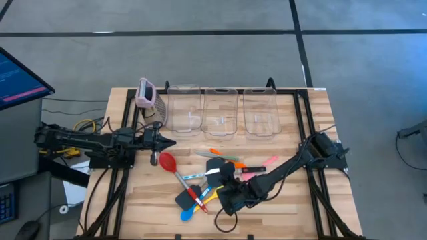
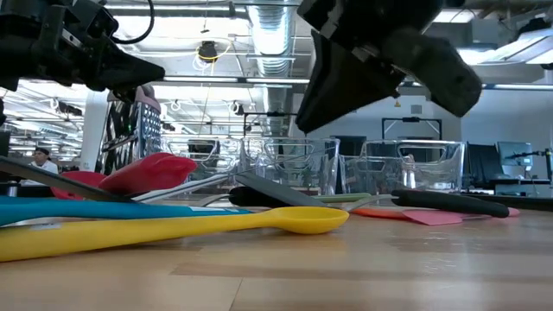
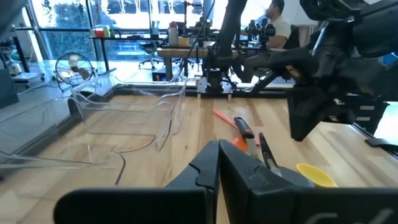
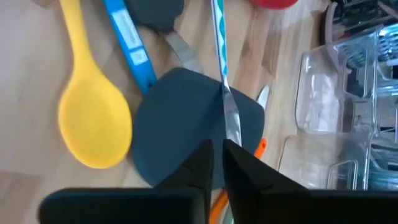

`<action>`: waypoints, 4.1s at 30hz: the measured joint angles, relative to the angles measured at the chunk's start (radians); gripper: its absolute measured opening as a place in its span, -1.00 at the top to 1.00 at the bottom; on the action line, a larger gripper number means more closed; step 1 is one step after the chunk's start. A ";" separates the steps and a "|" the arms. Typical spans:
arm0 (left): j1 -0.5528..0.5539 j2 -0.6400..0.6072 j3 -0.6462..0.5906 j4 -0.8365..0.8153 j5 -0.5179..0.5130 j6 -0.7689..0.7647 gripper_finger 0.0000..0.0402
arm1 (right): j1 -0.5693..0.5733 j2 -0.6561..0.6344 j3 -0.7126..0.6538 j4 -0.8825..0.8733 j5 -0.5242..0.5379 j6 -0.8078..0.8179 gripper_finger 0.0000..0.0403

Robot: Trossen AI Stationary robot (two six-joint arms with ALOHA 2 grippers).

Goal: Pick & Place Kitchen Items
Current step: Put the white blue table knife into the middle transparent bin

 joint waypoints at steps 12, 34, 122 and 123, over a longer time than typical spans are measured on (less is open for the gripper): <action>0.000 0.000 0.000 0.000 -0.002 0.001 0.99 | -0.040 0.001 -0.007 -0.010 -0.004 0.003 0.30; 0.001 0.000 -0.001 0.006 -0.006 0.031 0.99 | -0.152 0.077 -0.010 -0.028 -0.135 -0.005 0.22; 0.001 0.000 -0.001 0.015 -0.005 0.031 0.99 | -0.167 0.000 0.446 -0.623 -0.028 0.065 1.00; 0.001 0.000 -0.001 0.015 -0.005 0.031 0.99 | -0.167 -0.016 0.446 -0.632 -0.027 0.081 1.00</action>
